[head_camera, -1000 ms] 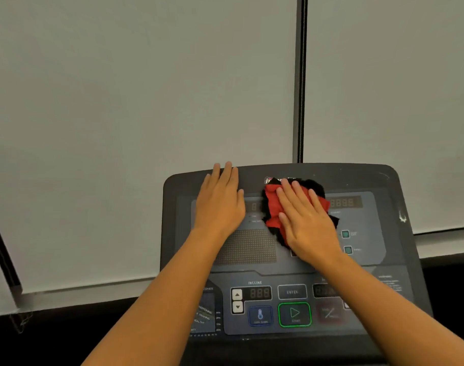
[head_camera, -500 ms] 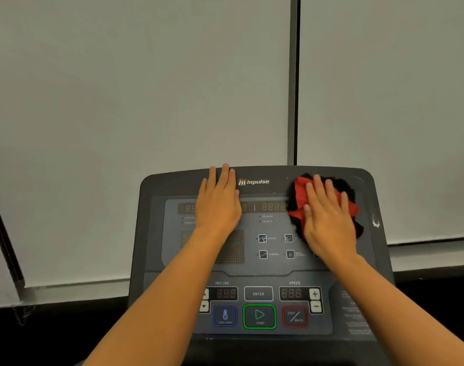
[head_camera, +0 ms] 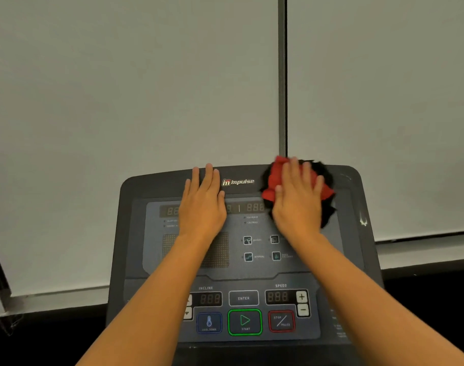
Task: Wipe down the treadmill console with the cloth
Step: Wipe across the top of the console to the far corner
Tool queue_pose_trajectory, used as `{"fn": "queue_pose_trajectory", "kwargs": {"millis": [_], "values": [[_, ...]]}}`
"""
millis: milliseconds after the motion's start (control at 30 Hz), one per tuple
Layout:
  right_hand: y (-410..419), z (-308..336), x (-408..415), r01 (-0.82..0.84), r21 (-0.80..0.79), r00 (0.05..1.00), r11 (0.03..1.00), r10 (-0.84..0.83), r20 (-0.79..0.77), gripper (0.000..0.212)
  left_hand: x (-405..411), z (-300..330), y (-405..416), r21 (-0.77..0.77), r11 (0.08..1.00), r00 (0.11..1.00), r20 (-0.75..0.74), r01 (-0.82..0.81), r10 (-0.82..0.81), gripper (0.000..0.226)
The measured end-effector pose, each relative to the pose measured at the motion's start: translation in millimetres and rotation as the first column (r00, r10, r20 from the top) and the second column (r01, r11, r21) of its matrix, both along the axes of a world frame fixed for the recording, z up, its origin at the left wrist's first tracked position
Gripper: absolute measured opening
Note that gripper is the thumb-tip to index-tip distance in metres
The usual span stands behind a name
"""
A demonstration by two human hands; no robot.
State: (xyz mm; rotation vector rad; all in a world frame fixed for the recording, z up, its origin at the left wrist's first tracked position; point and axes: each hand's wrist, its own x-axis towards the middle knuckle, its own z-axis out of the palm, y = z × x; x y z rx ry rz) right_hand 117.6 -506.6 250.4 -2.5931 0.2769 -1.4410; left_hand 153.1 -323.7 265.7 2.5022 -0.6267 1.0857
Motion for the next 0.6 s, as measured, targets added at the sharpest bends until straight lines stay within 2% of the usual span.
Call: {"fn": "queue_pose_trajectory", "kwargs": {"millis": [67,133,200,267,333,400,500,533,600], "values": [[18,-9,0,-0.135,-0.176,0.991,0.975,0.131,-0.037,0.053,0,-2,-2,-0.020,1.000,1.000,0.023,-0.012,0.013,0.051],[-2,-16,-10,-0.221,-0.310,0.975,0.925,0.206,-0.080,0.051,0,-3,-3,-0.027,1.000,1.000,0.030,-0.008,0.008,0.051],[-34,-13,-16,-0.178,-0.262,0.984,0.949,0.165,-0.072,0.051,0,-2,-2,-0.027,1.000,1.000,0.028,0.001,0.000,0.051],[-51,-1,-11,-0.078,-0.087,0.997,0.993,0.076,-0.031,0.052,2,-2,0,-0.029,1.000,1.000,0.026,-0.002,0.003,0.051],[-30,8,-1,-0.007,0.003,1.000,1.000,0.007,0.004,0.054,1,-2,-2,-0.037,0.999,1.000,0.027,0.004,-0.003,0.051],[6,-1,1,-0.082,-0.114,0.997,0.990,0.082,-0.011,0.054,2,-3,-5,-0.051,0.999,1.000,0.030,0.006,-0.004,0.050],[1,-29,-15,-0.250,-0.369,0.968,0.895,0.226,-0.107,0.050,1,-4,-3,-0.056,0.998,0.999,0.038,-0.004,0.006,0.050],[-15,-31,-20,-0.237,-0.385,0.971,0.892,0.215,-0.102,0.049,1,-3,-2,-0.049,0.999,0.999,0.033,0.000,0.001,0.050],[-38,-24,-23,-0.144,-0.252,0.989,0.957,0.134,-0.054,0.048,1,-1,2,-0.032,0.999,1.000,0.023,0.008,-0.007,0.049]]}}
